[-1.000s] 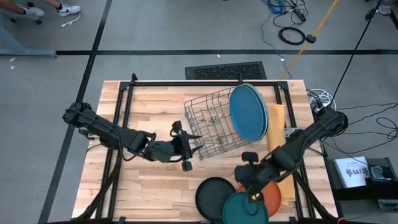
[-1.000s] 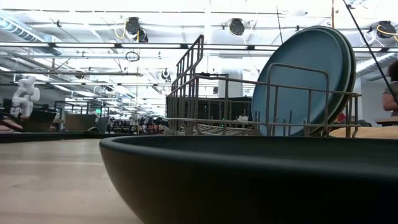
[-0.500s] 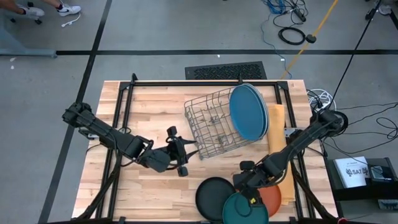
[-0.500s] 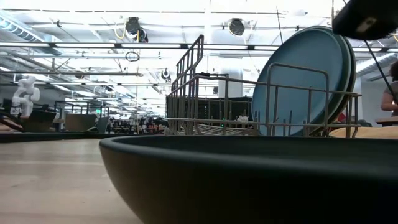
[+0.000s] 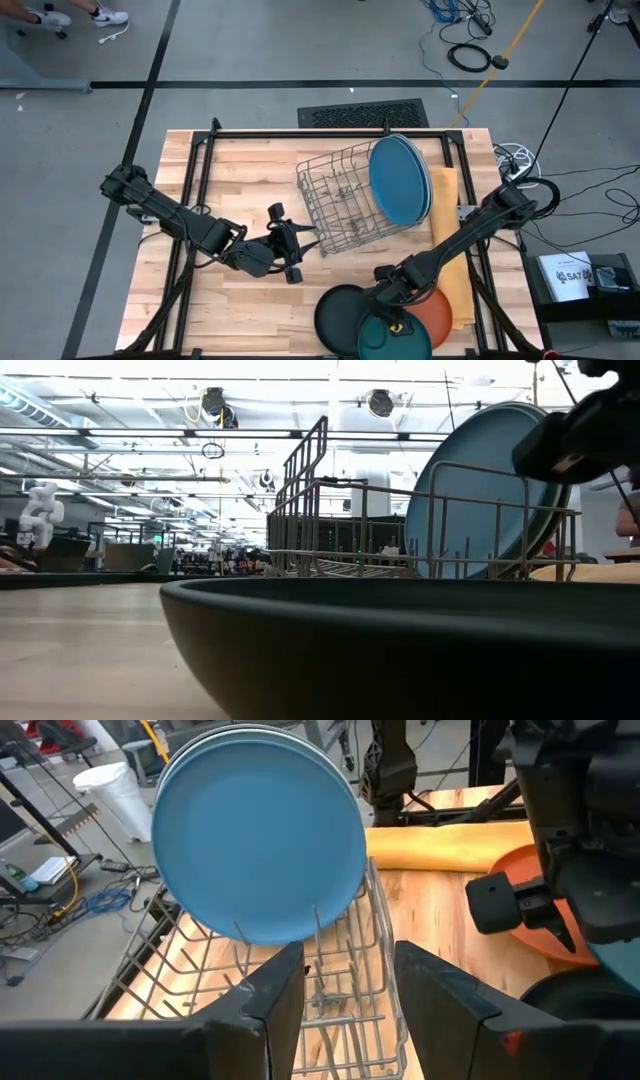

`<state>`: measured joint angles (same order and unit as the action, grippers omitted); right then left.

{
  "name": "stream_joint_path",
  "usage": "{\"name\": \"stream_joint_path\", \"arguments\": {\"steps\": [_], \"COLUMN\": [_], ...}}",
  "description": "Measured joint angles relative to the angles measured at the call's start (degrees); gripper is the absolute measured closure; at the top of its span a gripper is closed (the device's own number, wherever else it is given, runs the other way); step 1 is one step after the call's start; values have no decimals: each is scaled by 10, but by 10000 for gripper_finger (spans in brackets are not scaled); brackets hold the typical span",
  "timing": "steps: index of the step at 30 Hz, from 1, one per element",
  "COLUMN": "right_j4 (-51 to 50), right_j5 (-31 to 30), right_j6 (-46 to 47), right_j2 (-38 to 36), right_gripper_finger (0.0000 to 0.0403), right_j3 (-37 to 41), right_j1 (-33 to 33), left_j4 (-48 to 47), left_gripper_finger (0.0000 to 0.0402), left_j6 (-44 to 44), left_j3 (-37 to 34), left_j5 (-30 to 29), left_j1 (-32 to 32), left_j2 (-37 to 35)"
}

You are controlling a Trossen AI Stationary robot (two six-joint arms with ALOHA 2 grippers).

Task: Sort dishes
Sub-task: Put the dark green plate into the dish rack

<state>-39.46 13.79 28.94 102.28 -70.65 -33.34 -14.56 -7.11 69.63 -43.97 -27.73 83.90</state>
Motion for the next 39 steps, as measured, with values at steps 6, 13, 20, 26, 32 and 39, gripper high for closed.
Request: {"name": "stream_joint_path", "arguments": {"steps": [6,13,20,26,32,39], "right_j4": [8,9,8,-2,-29,-116], "right_j5": [0,-7,-18,-28,-77,-181], "right_j6": [-12,-20,-31,-38,-51,-80], "right_j2": [13,17,17,17,-6,-50], "right_gripper_finger": [231,308,390,398,400,401], "right_j3": [0,0,0,0,-2,-42], "right_j1": [7,13,14,15,18,26], "left_j4": [-1,-2,-9,-10,-9,-9], "left_gripper_finger": [246,246,246,246,246,246], "left_j6": [0,0,-1,-1,0,0], "left_j3": [0,0,0,0,0,0], "left_j5": [0,0,0,0,0,0], "left_j1": [0,4,4,4,9,11], "left_j2": [0,0,0,0,0,0]}}
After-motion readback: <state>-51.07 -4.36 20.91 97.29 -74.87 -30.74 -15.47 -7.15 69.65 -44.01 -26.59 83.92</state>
